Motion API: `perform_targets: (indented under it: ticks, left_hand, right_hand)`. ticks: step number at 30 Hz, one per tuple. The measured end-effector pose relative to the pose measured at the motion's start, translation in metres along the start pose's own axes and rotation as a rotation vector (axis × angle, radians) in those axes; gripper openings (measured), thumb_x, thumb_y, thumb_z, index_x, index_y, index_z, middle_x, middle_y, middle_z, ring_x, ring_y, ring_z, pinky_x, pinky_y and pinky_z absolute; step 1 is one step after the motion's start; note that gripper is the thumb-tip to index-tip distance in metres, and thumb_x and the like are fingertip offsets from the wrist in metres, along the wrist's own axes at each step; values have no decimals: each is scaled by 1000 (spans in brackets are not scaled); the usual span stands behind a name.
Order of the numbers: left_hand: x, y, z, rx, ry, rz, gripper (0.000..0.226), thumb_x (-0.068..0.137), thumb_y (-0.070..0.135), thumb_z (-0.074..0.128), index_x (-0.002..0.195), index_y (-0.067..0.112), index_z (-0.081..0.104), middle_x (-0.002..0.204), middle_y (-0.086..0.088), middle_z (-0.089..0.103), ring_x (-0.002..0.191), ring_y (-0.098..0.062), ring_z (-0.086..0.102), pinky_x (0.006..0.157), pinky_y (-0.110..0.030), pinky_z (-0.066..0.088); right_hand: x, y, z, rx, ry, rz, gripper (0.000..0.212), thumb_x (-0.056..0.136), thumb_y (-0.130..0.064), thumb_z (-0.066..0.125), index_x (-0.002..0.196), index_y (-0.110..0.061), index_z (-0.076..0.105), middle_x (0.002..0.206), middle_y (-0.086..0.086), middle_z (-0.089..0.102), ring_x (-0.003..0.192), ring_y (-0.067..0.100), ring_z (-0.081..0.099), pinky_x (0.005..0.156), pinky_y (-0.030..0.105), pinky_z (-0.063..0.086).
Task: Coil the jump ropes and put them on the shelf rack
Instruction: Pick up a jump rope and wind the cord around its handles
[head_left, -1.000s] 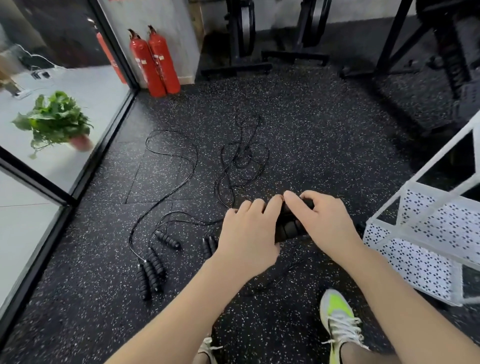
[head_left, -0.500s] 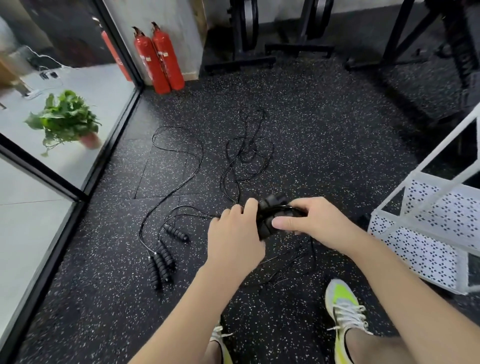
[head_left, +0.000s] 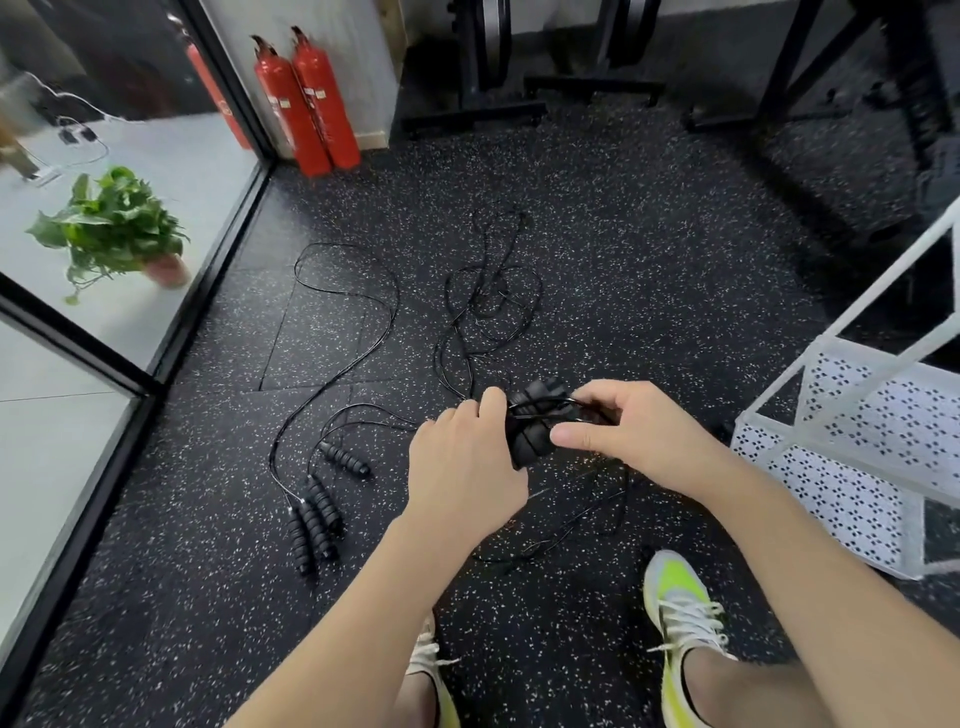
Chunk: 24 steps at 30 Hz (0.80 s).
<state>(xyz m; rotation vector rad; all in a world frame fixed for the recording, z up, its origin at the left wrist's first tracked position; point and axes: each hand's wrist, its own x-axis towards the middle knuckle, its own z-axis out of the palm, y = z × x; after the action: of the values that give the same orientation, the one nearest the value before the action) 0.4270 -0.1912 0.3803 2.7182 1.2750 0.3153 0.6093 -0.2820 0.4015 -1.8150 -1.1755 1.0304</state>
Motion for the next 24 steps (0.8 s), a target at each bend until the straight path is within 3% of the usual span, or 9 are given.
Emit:
perform_targets:
  ticks: [5, 8, 10, 13, 16, 18, 21, 24]
  left_hand:
    - [5, -7, -2, 61, 6, 33, 37, 83, 38, 65, 112, 27, 45, 102, 7, 62, 94, -24, 61, 72, -34, 30]
    - [4, -8, -2, 61, 7, 19, 41, 84, 38, 67, 117, 28, 44, 105, 7, 62, 97, -23, 60, 75, -34, 33]
    - [4, -9, 0, 60, -14, 2, 50, 86, 38, 69, 126, 27, 41, 112, 5, 61, 103, -24, 59, 80, -36, 38]
    - [5, -11, 5, 104, -35, -15, 70, 86, 32, 75, 143, 21, 35, 124, 1, 58, 113, -26, 57, 94, -38, 43]
    - [5, -12, 14, 192, 58, 0, 85, 69, 23, 87, 141, 12, 44, 120, -3, 61, 108, -30, 59, 101, -47, 44]
    - [6, -12, 19, 215, 119, 1, 89, 64, 27, 90, 140, 11, 46, 117, -5, 61, 104, -31, 59, 98, -49, 45]
    - [6, -8, 17, 224, 170, 27, 87, 63, 32, 89, 137, 14, 48, 113, -4, 61, 99, -30, 58, 90, -47, 45]
    - [7, -3, 9, 176, 158, 28, 80, 65, 31, 87, 134, 18, 49, 109, -2, 63, 95, -29, 59, 83, -45, 45]
  right_hand:
    - [-1, 4, -4, 50, 122, -100, 8, 87, -43, 74, 90, -35, 78, 85, 13, 70, 68, 18, 55, 71, 34, 43]
    - [-3, 3, -5, 48, 165, -142, 6, 89, -37, 74, 89, -38, 80, 83, -4, 71, 70, 14, 60, 70, 22, 44]
    - [-3, 1, -5, 46, 172, -165, 8, 89, -30, 76, 91, -35, 81, 86, -10, 72, 77, 12, 64, 69, 17, 46]
    - [-4, -3, -3, 46, 179, -176, 8, 88, -29, 77, 91, -35, 82, 89, -7, 72, 83, 21, 66, 75, 28, 49]
    - [-3, -3, 1, 50, 224, -172, 7, 88, -28, 77, 92, -32, 81, 87, -7, 71, 79, 20, 63, 68, 22, 47]
    - [-2, -2, 3, 54, 261, -162, 6, 88, -29, 77, 91, -34, 80, 88, -10, 72, 78, 14, 64, 68, 19, 47]
    - [2, -2, 2, 60, 314, -152, 10, 88, -26, 77, 90, -36, 78, 90, -14, 74, 84, 15, 68, 75, 30, 54]
    - [4, -1, 2, 91, 335, -149, 14, 90, -23, 75, 89, -37, 78, 84, -3, 75, 79, 25, 66, 77, 40, 52]
